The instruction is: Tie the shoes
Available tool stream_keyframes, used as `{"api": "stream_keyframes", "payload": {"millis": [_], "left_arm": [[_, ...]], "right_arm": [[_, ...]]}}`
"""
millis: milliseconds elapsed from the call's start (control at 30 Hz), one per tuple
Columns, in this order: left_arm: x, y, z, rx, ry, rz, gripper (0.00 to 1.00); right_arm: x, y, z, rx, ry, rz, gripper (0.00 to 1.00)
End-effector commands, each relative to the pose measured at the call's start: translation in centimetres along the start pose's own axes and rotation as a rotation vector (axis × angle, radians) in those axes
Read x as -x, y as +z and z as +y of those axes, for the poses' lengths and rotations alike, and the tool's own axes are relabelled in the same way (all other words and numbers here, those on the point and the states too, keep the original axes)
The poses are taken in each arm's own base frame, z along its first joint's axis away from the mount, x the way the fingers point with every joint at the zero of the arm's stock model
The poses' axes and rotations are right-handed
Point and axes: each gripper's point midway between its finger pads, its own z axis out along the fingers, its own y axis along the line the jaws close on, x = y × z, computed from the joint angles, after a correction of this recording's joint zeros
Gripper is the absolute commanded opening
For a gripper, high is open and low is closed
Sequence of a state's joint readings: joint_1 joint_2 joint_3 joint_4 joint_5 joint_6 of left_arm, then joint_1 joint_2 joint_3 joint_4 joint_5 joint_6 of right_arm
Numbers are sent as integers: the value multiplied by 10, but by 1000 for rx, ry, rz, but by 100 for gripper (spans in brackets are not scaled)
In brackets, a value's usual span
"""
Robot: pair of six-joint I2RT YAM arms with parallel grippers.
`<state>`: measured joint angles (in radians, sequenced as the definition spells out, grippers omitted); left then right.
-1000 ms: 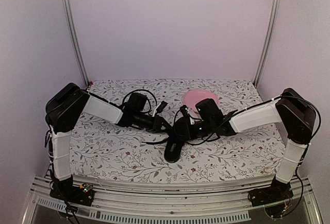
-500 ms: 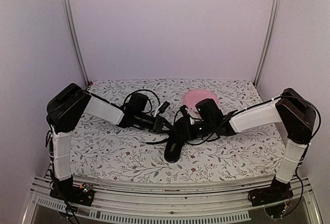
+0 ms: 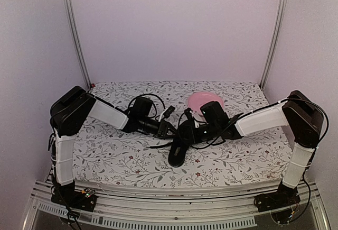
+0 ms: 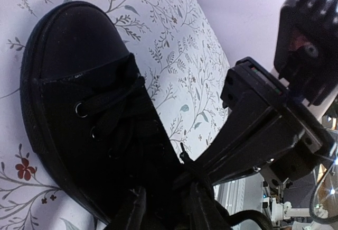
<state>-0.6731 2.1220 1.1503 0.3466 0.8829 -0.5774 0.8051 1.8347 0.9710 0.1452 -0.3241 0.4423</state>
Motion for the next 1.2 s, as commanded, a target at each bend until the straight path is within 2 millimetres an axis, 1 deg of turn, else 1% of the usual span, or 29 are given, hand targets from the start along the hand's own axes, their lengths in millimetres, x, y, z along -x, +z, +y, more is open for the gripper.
{"api": "stream_keyframes", "payload": {"millis": [0,133,400,567,667,967,1167], "left_arm": [[9,5,-11,-33,19,-21,29],[10,5,-13,-46,13,-26,30],[2,10,-14,-78,-3,4,31],[-5,13,-14,-95,-8,28,31],[-6,15,-14,-101,-8,33,29],[-7,21,-18,-145,-9,50,19],[-5,19,-22,-159,-3,43,0]], "right_arm": [[-7,6,-6,-19,0,7,2],[-6,6,-5,-18,-1,7,2],[-6,7,-6,-19,0,7,2],[-6,7,-6,-21,-2,7,2],[-6,7,-6,-20,-2,6,2],[-4,6,-5,-20,-7,-1,2],[-2,4,-5,-25,-11,-10,2]]}}
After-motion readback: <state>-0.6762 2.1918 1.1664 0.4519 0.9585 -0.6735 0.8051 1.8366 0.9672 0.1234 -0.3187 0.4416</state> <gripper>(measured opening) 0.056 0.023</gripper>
